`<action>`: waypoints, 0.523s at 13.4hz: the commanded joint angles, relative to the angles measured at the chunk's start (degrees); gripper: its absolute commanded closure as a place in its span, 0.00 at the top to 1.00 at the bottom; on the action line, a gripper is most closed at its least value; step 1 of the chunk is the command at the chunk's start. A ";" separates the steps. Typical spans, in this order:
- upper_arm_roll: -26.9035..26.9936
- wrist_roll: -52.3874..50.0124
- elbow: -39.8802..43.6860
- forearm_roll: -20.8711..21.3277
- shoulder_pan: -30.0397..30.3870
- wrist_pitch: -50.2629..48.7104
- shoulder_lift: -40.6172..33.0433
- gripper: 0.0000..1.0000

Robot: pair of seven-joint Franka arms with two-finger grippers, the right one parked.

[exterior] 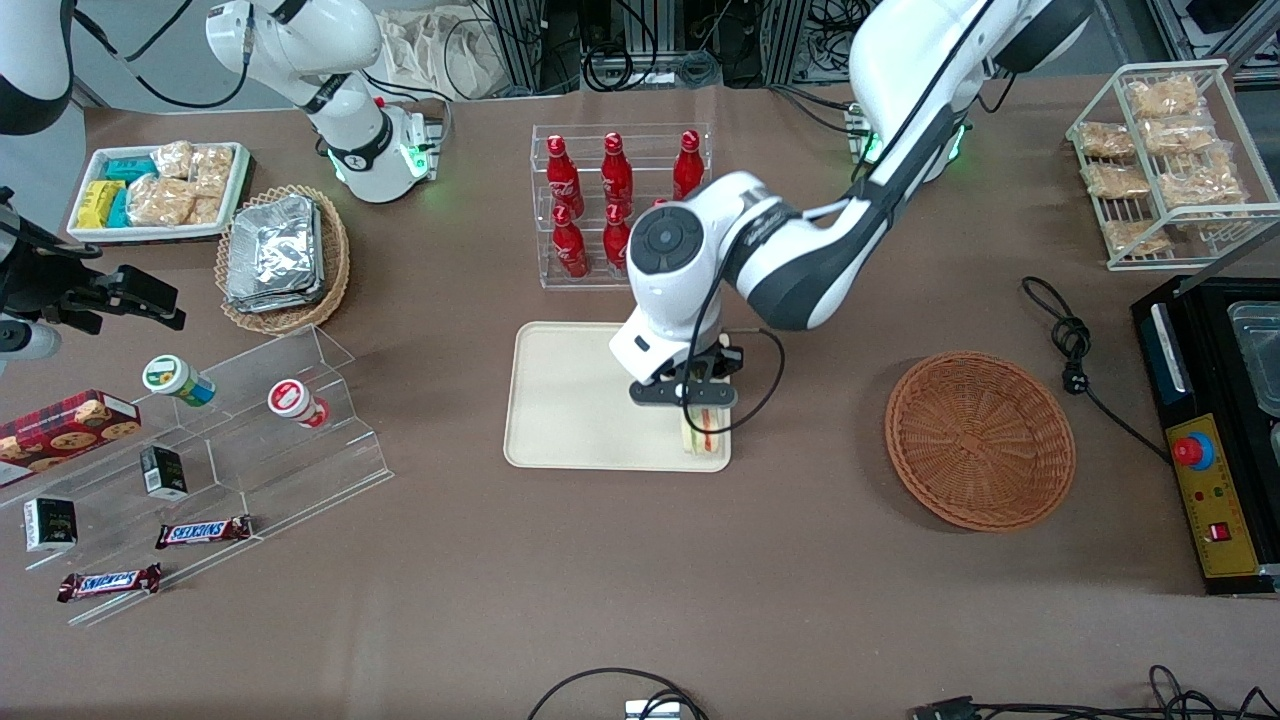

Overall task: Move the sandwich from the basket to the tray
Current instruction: 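Lower the sandwich onto the beige tray and open the left gripper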

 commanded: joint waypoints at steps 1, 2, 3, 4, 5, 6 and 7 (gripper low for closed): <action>-0.24 -2.85 -5.75 2.81 0.09 4.37 0.16 0.00; -0.24 -2.94 -7.42 3.42 0.08 5.69 0.16 0.00; -0.24 -3.03 -8.13 3.51 0.08 7.01 0.77 0.00; -0.16 -3.46 -8.31 3.77 -0.09 8.15 1.64 0.00; -0.24 -4.60 -8.32 4.82 -0.27 9.30 2.87 0.00; -0.24 -5.83 -8.32 6.31 -0.35 10.00 3.67 0.00; -0.24 -6.71 -8.40 7.28 -0.44 10.10 4.20 0.00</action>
